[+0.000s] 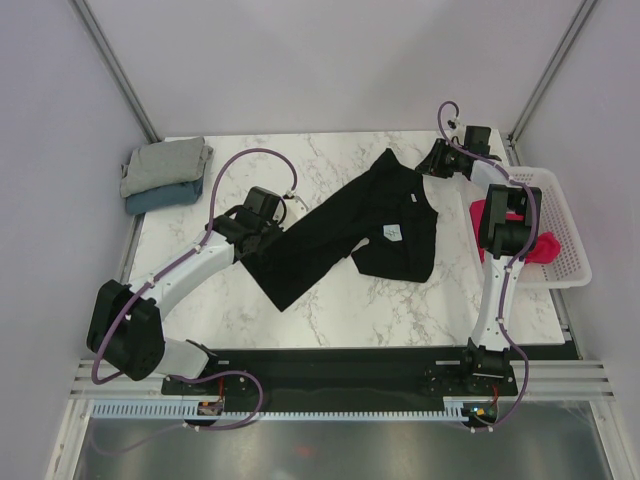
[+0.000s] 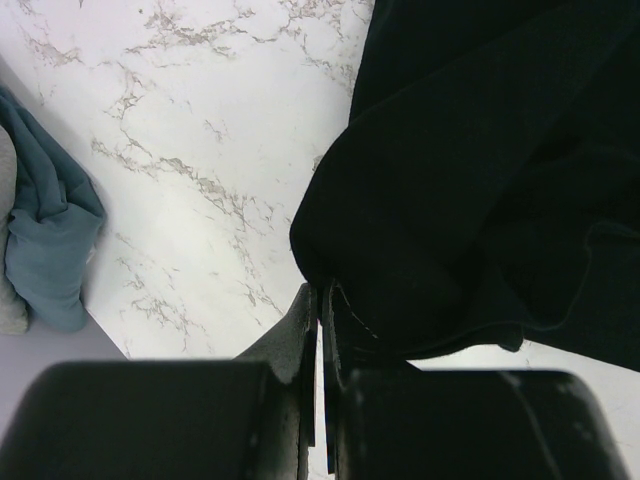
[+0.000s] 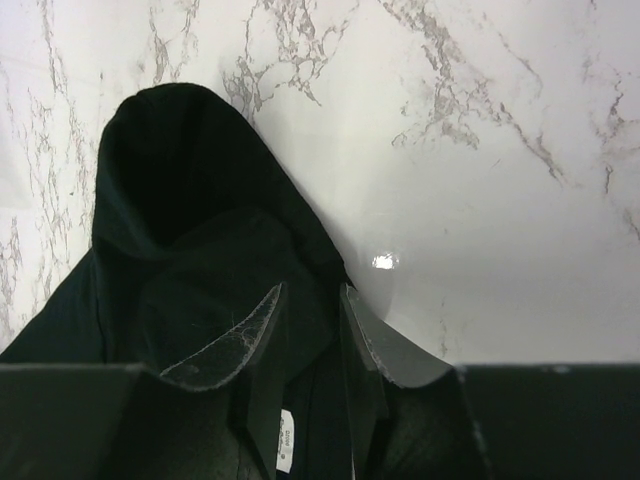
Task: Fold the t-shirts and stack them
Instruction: Flatten the tshirt out
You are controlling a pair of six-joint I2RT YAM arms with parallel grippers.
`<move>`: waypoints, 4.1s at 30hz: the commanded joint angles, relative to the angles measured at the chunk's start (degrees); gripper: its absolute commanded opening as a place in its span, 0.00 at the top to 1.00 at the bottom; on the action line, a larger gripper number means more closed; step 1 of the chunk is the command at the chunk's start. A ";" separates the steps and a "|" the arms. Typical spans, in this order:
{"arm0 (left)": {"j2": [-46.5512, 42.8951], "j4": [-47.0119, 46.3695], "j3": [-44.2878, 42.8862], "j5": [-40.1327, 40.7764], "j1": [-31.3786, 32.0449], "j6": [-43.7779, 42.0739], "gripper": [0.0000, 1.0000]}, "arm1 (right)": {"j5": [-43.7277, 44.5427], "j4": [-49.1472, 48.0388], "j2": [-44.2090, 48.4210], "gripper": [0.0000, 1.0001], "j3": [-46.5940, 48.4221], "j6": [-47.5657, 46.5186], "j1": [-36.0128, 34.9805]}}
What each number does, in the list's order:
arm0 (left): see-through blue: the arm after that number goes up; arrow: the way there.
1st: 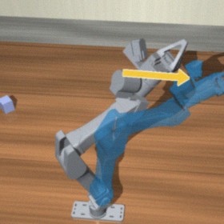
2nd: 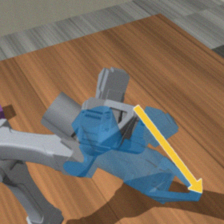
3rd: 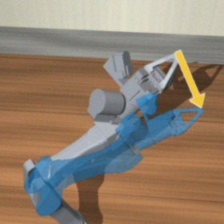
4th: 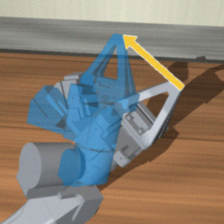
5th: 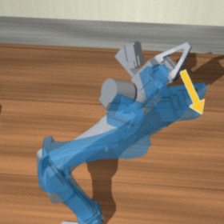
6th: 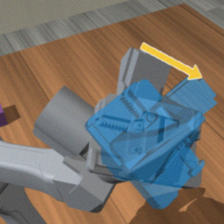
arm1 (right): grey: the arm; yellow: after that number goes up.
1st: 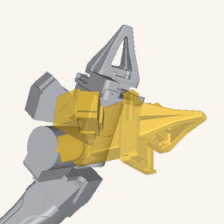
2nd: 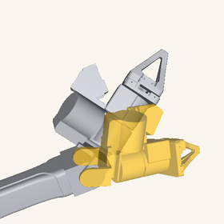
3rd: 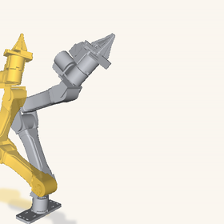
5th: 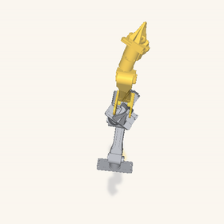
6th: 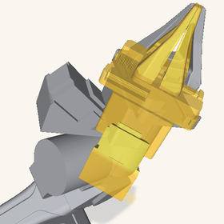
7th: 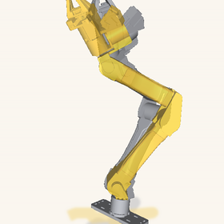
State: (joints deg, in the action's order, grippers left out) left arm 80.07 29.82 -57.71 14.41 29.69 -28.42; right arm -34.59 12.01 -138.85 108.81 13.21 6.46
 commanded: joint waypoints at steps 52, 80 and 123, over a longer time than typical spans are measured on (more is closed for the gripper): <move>-9.67 -16.02 -4.24 10.90 -2.62 -5.42 0.98 | -8.13 0.39 34.06 1.00 1.85 1.82 1.36; -36.56 -7.50 -34.29 -3.16 -2.62 -15.08 0.98 | 16.13 11.27 93.14 1.00 -1.89 -8.20 3.03; 26.25 -36.15 -13.99 -6.77 -19.14 -18.78 0.98 | 19.73 -7.63 19.89 1.00 -8.47 -17.79 -6.20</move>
State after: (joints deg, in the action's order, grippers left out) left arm 101.27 -0.51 -66.22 7.38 10.74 -47.66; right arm -17.93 7.53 -112.75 90.74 -5.58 -0.56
